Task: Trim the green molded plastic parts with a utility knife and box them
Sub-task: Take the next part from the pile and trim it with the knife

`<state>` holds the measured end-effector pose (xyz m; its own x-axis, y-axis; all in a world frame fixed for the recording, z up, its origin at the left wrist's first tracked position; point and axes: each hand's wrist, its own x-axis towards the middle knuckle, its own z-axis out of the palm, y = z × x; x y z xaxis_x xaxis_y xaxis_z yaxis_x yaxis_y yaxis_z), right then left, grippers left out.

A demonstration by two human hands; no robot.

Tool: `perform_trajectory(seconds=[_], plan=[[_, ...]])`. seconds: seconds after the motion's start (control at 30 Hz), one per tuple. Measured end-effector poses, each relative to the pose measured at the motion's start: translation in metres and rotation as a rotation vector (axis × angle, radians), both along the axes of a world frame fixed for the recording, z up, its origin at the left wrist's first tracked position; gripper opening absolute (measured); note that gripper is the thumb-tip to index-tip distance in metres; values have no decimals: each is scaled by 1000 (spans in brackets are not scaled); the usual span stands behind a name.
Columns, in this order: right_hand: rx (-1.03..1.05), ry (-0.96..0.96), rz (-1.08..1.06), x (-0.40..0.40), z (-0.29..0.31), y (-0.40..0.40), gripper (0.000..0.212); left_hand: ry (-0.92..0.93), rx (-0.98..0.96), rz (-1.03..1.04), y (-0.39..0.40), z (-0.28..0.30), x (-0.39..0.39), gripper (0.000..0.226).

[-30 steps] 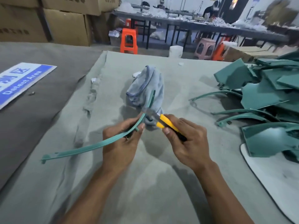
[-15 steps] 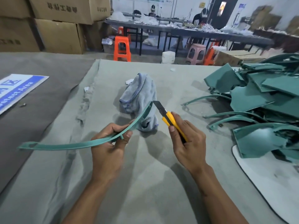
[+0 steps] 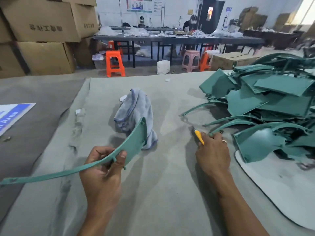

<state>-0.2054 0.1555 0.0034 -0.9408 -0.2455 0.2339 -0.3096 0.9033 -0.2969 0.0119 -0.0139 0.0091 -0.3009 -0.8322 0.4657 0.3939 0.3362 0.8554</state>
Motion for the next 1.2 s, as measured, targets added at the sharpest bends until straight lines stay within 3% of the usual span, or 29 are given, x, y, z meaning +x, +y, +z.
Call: perform_trajectory(seconds=[0.13, 0.2, 0.27, 0.33, 0.43, 0.5, 0.53, 0.6, 0.67, 0.73, 0.8, 0.9, 0.97, 1.03, 1.1, 1.2], plan=[[-11, 86, -12, 4, 5, 1, 26, 72, 64, -29, 3, 5, -3, 24], [-273, 272, 121, 14, 14, -5, 22, 92, 140, -53, 5, 7, -5, 18], [-700, 345, 436, 33, 21, -13, 25, 110, 235, -94, 5, 7, -6, 16], [-952, 167, 760, 59, 24, -23, 34, 99, 281, -148, 3, 5, -6, 20], [-1040, -214, 926, 86, 21, -36, 54, 78, 316, -218, -1, 1, -7, 24], [-1134, -422, 952, 97, 19, -43, 40, 74, 345, -277, 0, 3, -9, 34], [-1158, -397, 929, 102, 18, -45, 40, 56, 328, -286, 2, 5, -9, 37], [-1130, -154, 867, 110, 14, -46, 42, 21, 250, -314, 7, 10, -10, 46], [-1069, 94, 850, 117, 14, -50, 36, 20, 259, -360, 9, 11, -10, 78], [-1037, 197, 866, 124, 14, -52, 32, 40, 332, -395, 8, 11, -10, 97], [-1067, 124, 847, 125, 18, -51, 27, 101, 372, -459, 3, 13, -7, 96], [-1367, -329, 777, 116, 30, -48, 19, 210, 492, -678, -11, 20, -1, 84], [-1520, -407, 652, 107, 31, -47, 14, 176, 490, -620, -19, 20, 1, 82], [-1529, -241, 548, 104, 29, -49, 15, 67, 466, -445, -19, 20, -2, 79], [-1327, 106, 543, 102, 29, -49, 20, 25, 524, -439, -8, 23, -8, 97], [-978, 637, 888, 105, 27, -47, 29, 130, 720, -674, 10, 27, -10, 114]])
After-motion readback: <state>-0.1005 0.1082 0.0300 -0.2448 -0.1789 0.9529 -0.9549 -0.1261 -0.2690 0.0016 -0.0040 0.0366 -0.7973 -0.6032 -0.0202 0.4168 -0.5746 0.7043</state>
